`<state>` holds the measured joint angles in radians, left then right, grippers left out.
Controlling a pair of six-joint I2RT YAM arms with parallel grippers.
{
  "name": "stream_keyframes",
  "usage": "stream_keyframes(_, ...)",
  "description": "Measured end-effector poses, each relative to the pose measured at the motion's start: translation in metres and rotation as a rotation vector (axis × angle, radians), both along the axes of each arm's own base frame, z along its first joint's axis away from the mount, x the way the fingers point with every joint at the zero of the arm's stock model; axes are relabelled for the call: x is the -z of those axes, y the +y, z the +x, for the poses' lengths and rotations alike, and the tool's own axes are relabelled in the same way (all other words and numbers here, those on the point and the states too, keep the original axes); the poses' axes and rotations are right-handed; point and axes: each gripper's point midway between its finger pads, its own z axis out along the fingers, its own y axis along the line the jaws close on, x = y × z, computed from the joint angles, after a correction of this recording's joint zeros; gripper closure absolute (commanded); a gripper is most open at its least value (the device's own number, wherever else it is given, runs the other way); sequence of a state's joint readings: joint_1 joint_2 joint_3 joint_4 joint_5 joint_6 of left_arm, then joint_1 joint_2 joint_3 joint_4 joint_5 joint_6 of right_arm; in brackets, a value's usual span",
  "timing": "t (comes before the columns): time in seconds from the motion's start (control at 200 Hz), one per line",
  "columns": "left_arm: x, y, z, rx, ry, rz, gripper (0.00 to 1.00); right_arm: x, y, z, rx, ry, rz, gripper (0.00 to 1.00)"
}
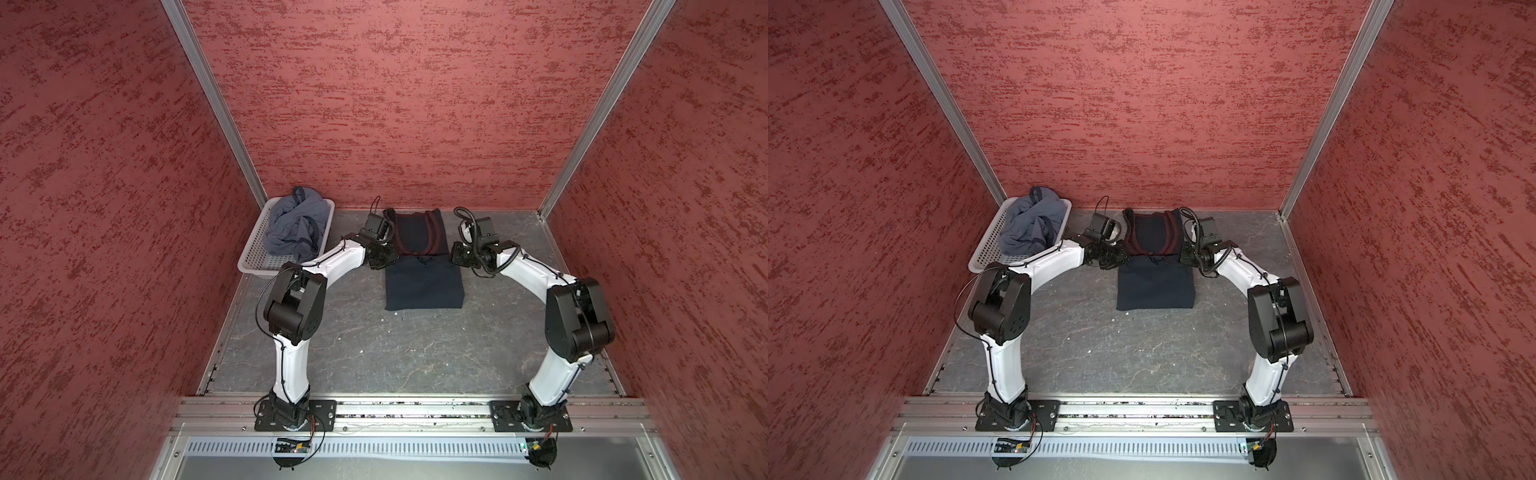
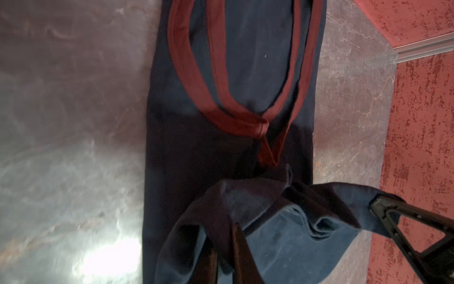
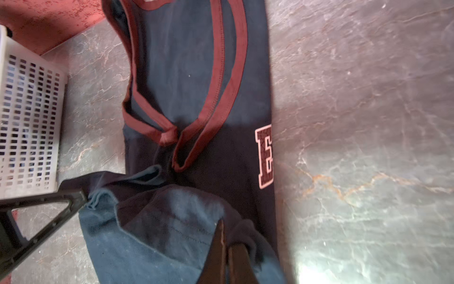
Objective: Fold and stack tank tops
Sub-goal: Fold the tank top at the top-center of the table.
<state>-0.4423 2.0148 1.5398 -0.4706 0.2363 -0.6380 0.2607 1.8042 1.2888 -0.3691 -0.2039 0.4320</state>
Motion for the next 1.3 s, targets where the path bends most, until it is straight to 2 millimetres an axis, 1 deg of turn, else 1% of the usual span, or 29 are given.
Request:
stream_keyframes(0.1,0.007,0.001,0.010,-0.013,0.002,0.007,0.78,0.009,-0.001,0.006,0.002,0.013,-0.004,0.85)
stream_keyframes(0.215,0.013,0.007,0.015,-0.039,0.018,0.027,0.76,0.021,-0.003,0.013,0.006,0.026,-0.009,0.79)
stream_keyframes(0.255,0.014,0.010,0.017,-0.049,0.022,0.034,0.73,0.023,-0.004,0.016,0.007,0.029,-0.011,0.74)
stream_keyframes(0.281,0.014,0.012,0.018,-0.056,0.024,0.038,0.70,0.024,-0.004,0.018,0.009,0.029,-0.010,0.70)
stream_keyframes(0.316,0.013,0.013,0.020,-0.065,0.023,0.044,0.69,0.024,-0.004,0.022,0.012,0.028,-0.010,0.63)
stream_keyframes(0.366,0.011,0.016,0.025,-0.082,0.019,0.047,0.67,0.022,-0.004,0.028,0.008,0.016,-0.015,0.54)
stream_keyframes(0.411,0.009,0.017,0.026,-0.089,0.013,0.055,0.64,0.019,-0.005,0.031,0.012,0.006,-0.018,0.48)
stream_keyframes(0.476,0.007,0.021,0.027,-0.101,0.004,0.075,0.53,0.015,-0.008,0.034,0.018,-0.007,-0.029,0.41)
stream_keyframes(0.511,0.006,0.024,0.025,-0.106,-0.004,0.092,0.50,0.012,-0.010,0.035,0.023,-0.014,-0.036,0.39)
stream_keyframes(0.596,0.004,0.033,0.010,-0.118,-0.004,0.132,0.43,0.010,-0.014,0.033,0.031,-0.020,-0.052,0.35)
stream_keyframes(0.676,-0.005,0.033,-0.007,-0.093,-0.013,0.155,0.40,0.009,-0.016,0.029,0.033,-0.020,-0.059,0.32)
stream_keyframes(0.756,-0.014,0.027,-0.012,-0.064,-0.040,0.160,0.38,0.014,-0.017,0.023,0.031,-0.010,-0.064,0.32)
stream_keyframes(0.811,-0.015,0.022,-0.014,-0.045,-0.048,0.161,0.38,0.019,-0.018,0.020,0.030,0.002,-0.067,0.32)
stream_keyframes(0.932,-0.003,0.016,-0.015,-0.014,-0.027,0.168,0.38,0.026,-0.017,0.017,0.024,0.019,-0.063,0.32)
stream_keyframes(1.032,0.013,0.014,-0.010,-0.009,-0.001,0.184,0.38,0.034,-0.015,0.018,0.018,0.030,-0.058,0.33)
stream_keyframes(1.092,0.022,0.014,-0.007,-0.011,0.011,0.191,0.41,0.041,-0.014,0.018,0.013,0.045,-0.055,0.35)
stream_keyframes(1.152,0.029,0.015,-0.005,-0.014,0.024,0.198,0.41,0.049,-0.013,0.018,0.009,0.064,-0.052,0.34)
stream_keyframes(1.182,0.031,0.016,-0.006,-0.014,0.031,0.203,0.38,0.051,-0.012,0.017,0.008,0.071,-0.052,0.32)
stream_keyframes(1.222,0.033,0.017,-0.009,-0.015,0.038,0.208,0.33,0.054,-0.013,0.015,0.009,0.085,-0.055,0.30)
stream_keyframes(1.297,0.031,0.023,-0.018,-0.021,0.042,0.214,0.26,0.053,-0.016,0.009,0.012,0.090,-0.062,0.28)
